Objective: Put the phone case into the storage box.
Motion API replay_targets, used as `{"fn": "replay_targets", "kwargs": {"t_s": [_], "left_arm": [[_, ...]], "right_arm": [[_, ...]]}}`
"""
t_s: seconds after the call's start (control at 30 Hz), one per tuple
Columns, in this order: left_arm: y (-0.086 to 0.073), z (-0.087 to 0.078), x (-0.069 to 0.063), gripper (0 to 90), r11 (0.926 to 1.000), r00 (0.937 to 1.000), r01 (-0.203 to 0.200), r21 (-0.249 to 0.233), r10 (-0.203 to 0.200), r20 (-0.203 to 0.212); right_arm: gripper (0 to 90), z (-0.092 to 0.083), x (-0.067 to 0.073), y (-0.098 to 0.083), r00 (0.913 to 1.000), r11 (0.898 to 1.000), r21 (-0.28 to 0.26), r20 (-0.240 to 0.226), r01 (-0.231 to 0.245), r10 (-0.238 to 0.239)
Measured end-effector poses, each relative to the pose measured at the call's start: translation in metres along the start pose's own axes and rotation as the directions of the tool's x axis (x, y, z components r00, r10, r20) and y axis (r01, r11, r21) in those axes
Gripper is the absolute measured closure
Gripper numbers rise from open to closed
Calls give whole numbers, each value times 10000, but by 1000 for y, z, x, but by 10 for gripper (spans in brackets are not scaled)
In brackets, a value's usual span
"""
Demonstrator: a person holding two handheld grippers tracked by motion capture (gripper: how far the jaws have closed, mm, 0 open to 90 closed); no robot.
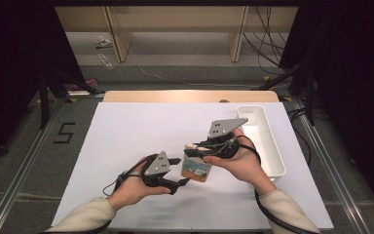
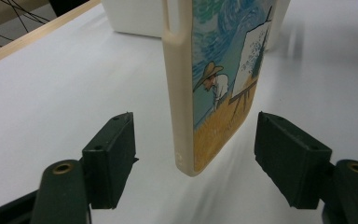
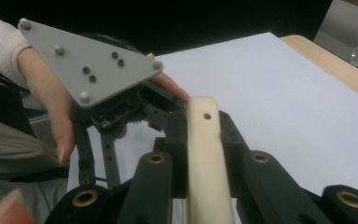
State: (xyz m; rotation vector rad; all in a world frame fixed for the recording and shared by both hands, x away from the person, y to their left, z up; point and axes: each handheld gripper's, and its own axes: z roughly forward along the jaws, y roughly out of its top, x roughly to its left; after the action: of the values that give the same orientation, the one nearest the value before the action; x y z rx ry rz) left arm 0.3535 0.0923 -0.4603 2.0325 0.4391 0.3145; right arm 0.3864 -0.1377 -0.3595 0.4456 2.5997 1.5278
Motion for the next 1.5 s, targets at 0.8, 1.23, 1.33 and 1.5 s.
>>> {"fn": "replay_targets", "kwargs": {"t_s": [0.8,1.23,1.33,1.5], "left_arm": [[-3,4,1,614,9993,9988,-237,280,225,433],[1,1,4,776,9981,9993,298,541,-310,206],[1,0,4,788,9974,9988,414,586,-429,249],[1,0,4,793,9971,9983,472,592,-491,312]], "right_arm": [[797,2,5,3,9996,10000,-97,-297,3,-6],[797,4,5,2,9991,9997,-241,-416,-57,47],[796,4,5,2,9991,9996,-274,-432,-30,18],[795,4,5,2,9989,9996,-284,-462,-12,-1]]}}
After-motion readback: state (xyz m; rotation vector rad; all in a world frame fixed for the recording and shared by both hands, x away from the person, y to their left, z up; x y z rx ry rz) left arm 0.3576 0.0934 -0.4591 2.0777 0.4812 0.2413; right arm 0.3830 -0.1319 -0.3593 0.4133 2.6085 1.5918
